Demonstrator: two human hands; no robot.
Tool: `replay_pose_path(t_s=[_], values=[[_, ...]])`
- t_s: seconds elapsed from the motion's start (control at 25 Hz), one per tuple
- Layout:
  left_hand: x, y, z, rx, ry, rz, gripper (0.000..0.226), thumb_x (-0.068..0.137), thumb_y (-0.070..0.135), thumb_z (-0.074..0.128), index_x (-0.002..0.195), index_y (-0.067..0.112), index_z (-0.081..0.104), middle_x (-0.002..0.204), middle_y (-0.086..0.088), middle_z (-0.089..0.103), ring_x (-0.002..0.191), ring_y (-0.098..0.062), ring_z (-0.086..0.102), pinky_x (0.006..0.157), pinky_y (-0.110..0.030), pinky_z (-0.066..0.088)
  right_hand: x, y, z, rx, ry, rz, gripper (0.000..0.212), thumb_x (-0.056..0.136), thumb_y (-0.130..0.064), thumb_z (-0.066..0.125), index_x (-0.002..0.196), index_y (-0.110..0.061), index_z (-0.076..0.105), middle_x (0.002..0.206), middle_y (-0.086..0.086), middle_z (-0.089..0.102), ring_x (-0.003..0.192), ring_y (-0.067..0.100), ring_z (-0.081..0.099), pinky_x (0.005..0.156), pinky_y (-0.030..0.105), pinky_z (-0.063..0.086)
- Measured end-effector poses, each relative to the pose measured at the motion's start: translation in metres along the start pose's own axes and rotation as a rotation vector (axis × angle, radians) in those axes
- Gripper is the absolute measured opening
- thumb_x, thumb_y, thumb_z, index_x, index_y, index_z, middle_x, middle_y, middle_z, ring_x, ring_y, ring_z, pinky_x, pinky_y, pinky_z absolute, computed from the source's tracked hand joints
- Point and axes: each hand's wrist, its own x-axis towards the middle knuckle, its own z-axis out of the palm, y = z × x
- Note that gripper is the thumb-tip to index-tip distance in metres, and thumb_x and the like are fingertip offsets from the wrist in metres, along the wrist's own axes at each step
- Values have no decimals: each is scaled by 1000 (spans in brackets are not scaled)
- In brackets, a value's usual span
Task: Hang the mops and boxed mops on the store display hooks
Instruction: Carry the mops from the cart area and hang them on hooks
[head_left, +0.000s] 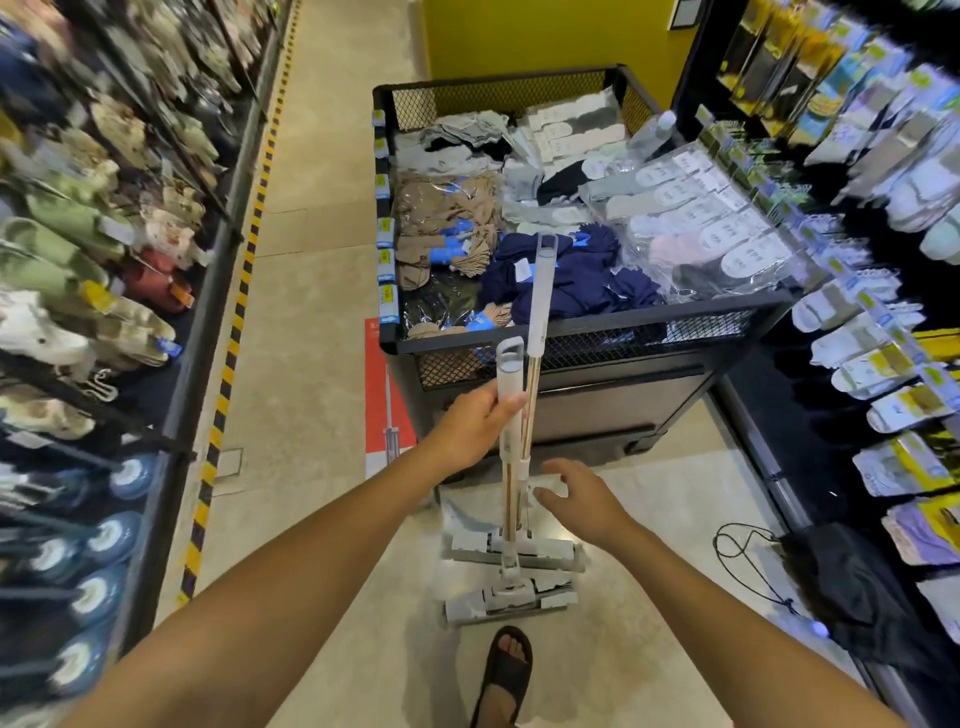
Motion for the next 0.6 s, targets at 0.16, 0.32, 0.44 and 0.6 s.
replay_pose_path(t_s=[0.16, 0.32, 0.44, 0.6], values=[[-48, -9, -24, 1, 88, 20, 38, 106, 46, 48, 107, 16, 71, 93, 13, 72, 88, -5, 67, 77, -30, 49, -9, -30, 22, -10, -33, -84, 53, 100, -39, 64, 147, -19, 53, 147, 0, 54, 132, 20, 55, 107, 32, 45], [-106, -15, -54, -59, 154, 34, 50, 98, 58, 46, 107, 15, 70, 99, 4, 76, 95, -16, 72, 89, -40, 56, -26, -78, 50, 0, -77, -192, 35, 102, -42, 60, 131, -22, 64, 124, -1, 68, 115, 20, 65, 100, 39, 53], [-157, -22, -74, -110, 219, 31, 45, 102, 54, 49, 110, 14, 68, 97, 5, 76, 96, -18, 74, 93, -47, 59, -50, -116, 79, 75, -131, -267, 17, 107, -42, 51, 105, -32, 64, 102, -3, 69, 95, 14, 66, 86, 38, 54], [-239, -39, -109, -147, 360, 18, 39, 105, 50, 51, 115, 16, 66, 103, -1, 75, 99, -23, 73, 94, -54, 59, -94, -164, 135, 218, -238, -331, 32, 108, -47, 43, 118, -28, 67, 112, -6, 70, 107, 13, 65, 97, 34, 49]])
